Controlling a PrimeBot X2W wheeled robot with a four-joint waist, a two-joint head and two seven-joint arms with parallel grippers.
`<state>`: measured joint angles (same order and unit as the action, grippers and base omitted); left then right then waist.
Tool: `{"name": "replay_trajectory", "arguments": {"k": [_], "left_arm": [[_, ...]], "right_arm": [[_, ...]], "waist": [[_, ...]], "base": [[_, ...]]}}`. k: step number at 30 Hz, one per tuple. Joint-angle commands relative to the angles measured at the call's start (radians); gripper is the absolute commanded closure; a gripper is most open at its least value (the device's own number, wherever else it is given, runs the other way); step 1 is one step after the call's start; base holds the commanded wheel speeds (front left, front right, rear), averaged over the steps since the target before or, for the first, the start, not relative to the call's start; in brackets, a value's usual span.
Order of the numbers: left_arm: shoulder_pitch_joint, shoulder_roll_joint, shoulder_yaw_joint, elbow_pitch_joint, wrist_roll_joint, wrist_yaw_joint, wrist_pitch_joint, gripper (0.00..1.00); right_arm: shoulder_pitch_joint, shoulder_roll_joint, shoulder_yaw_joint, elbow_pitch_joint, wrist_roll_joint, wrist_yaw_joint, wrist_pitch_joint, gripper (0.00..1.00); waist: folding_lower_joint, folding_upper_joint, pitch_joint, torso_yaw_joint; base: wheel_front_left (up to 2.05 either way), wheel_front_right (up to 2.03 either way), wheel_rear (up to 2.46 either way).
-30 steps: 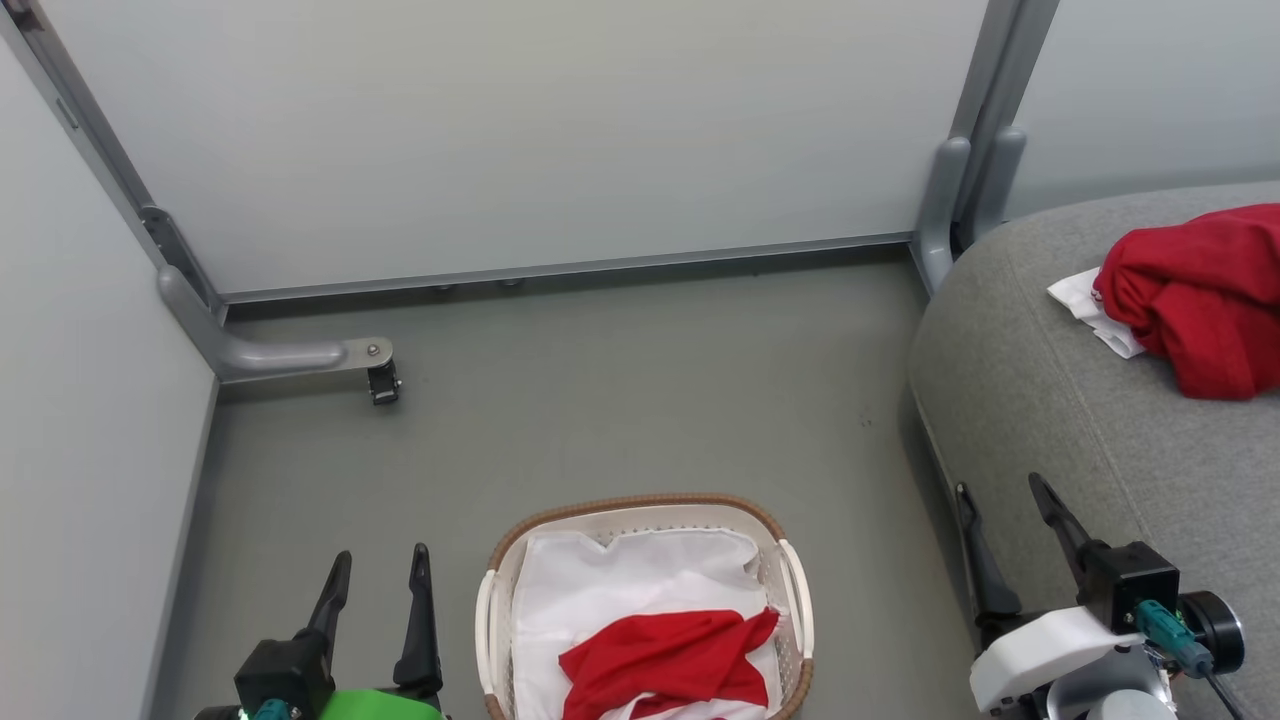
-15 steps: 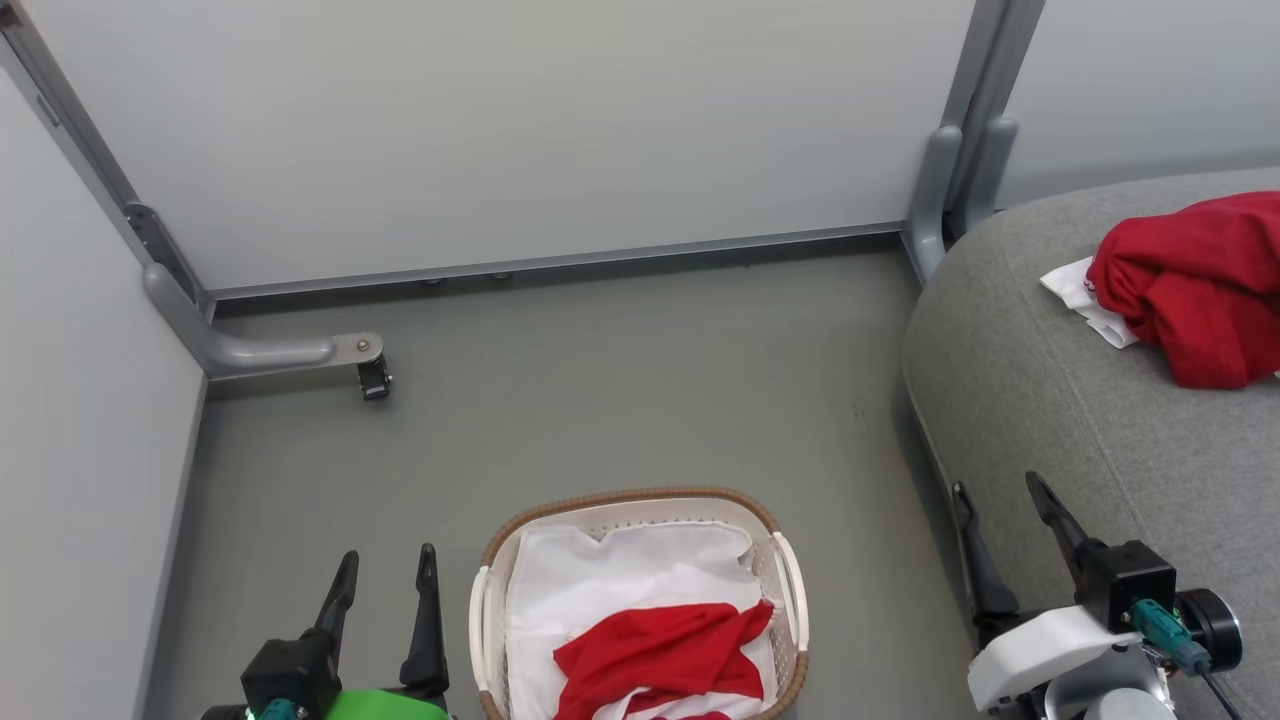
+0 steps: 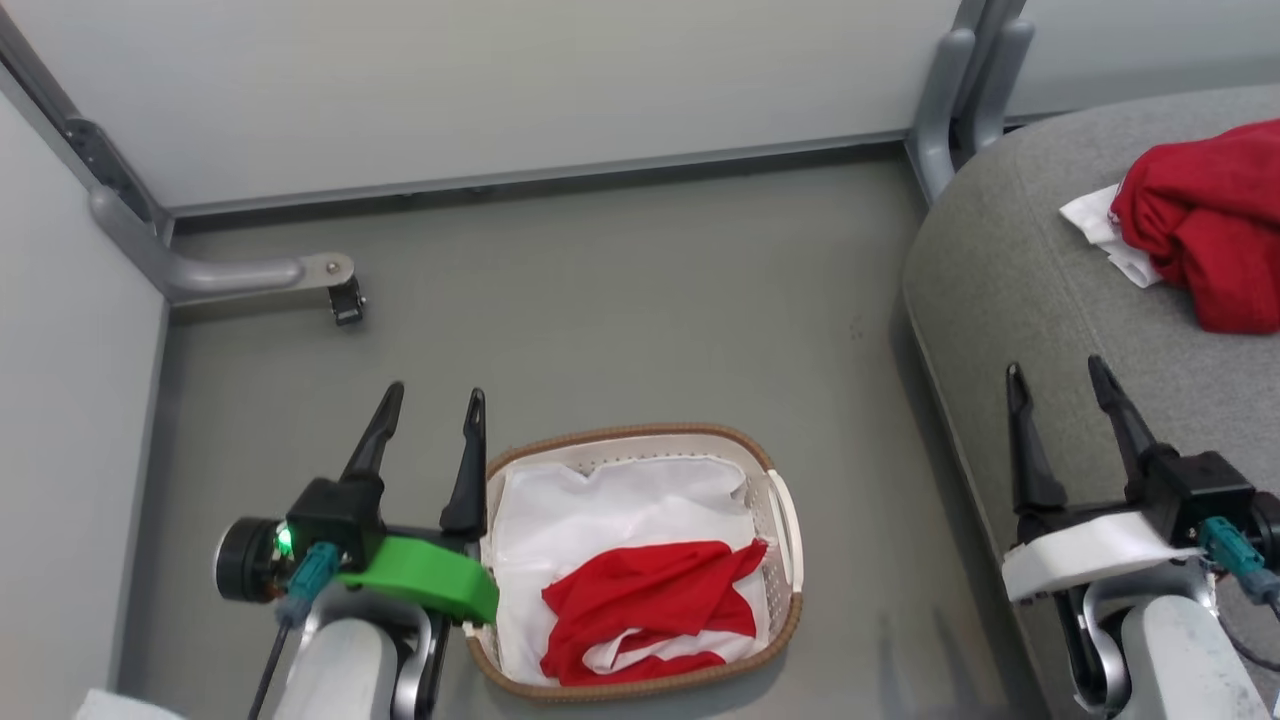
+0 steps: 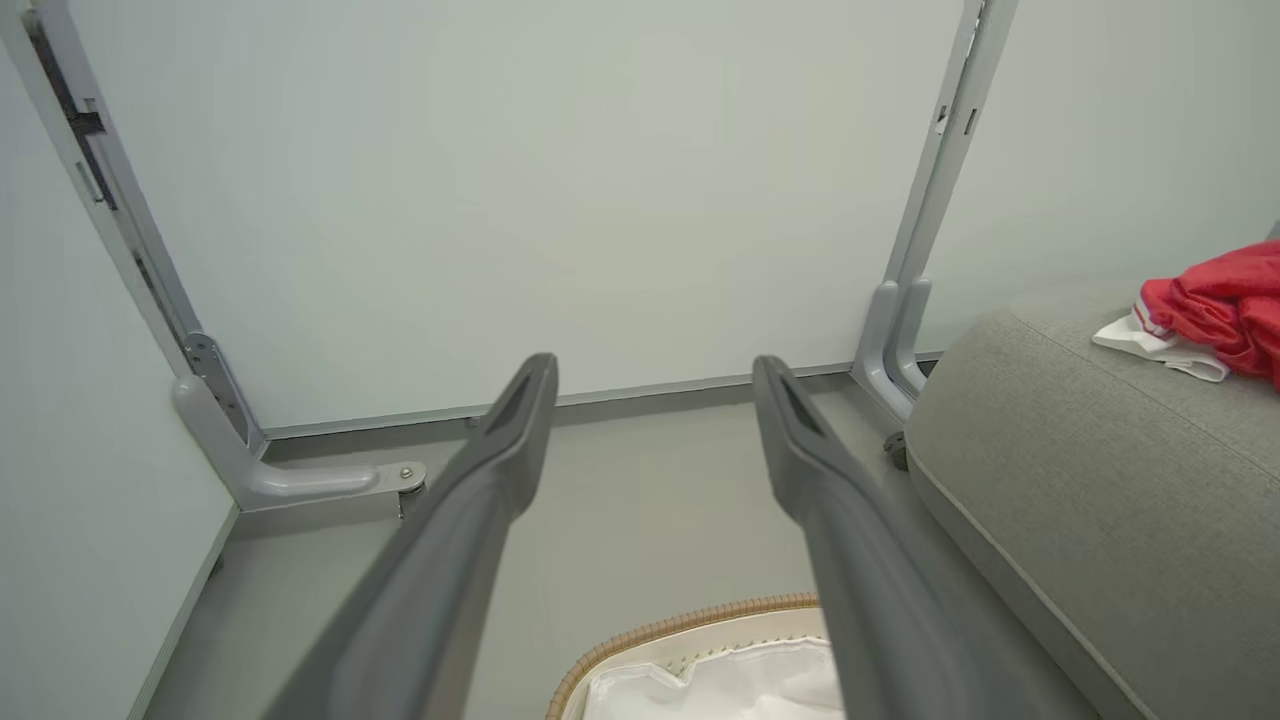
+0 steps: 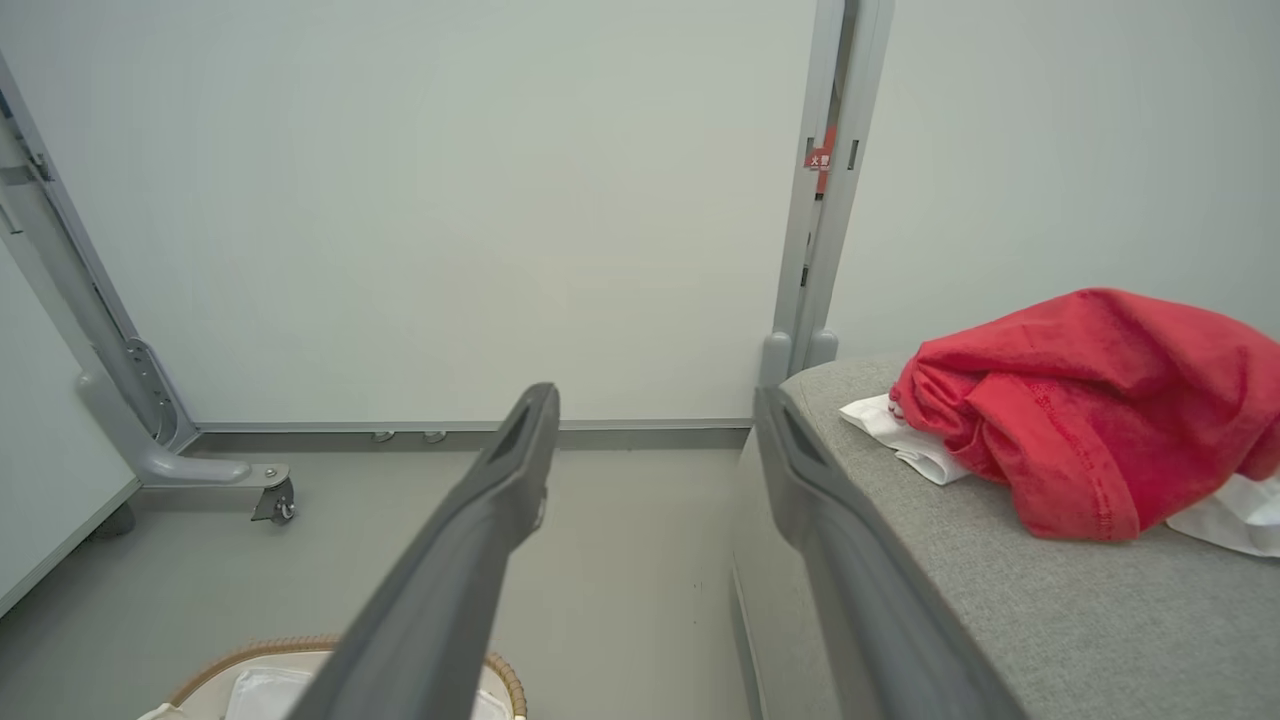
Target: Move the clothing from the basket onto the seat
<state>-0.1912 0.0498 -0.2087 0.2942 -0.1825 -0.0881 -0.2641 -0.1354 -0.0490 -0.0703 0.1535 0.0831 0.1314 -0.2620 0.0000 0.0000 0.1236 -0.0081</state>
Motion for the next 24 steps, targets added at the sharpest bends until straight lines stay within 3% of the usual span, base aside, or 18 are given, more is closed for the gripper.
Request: {"name": "replay_trajectory", "arguments": {"k": [1,13,24], "left_arm": [[-0.051,0.001,-0.007,0.018,0.011,-0.005,0.0,0.0],[-0.327,0.026,-0.165,0.325,0.105,-0.036,0.012,0.0],[-0.434,0.037,-0.444,0.64,0.118,-0.043,0.076,0.0]], "right_arm": [[-0.027,-0.003,-0.002,-0.017,0.003,-0.001,-0.005,0.0],[-0.184,-0.003,0.017,-0.087,0.053,-0.001,-0.005,0.0],[-0.236,-0.002,0.068,-0.155,0.117,-0.001,-0.005,0.0]], "waist": [[0.0,0.0,0.105,-0.027],[0.0,0.0,0.412,-0.168],[0.0,0.0,0.592,-0.257]], "base": [[0.0,0.0,0.0],[0.0,0.0,0.0],[0.0,0.0,0.0]]}}
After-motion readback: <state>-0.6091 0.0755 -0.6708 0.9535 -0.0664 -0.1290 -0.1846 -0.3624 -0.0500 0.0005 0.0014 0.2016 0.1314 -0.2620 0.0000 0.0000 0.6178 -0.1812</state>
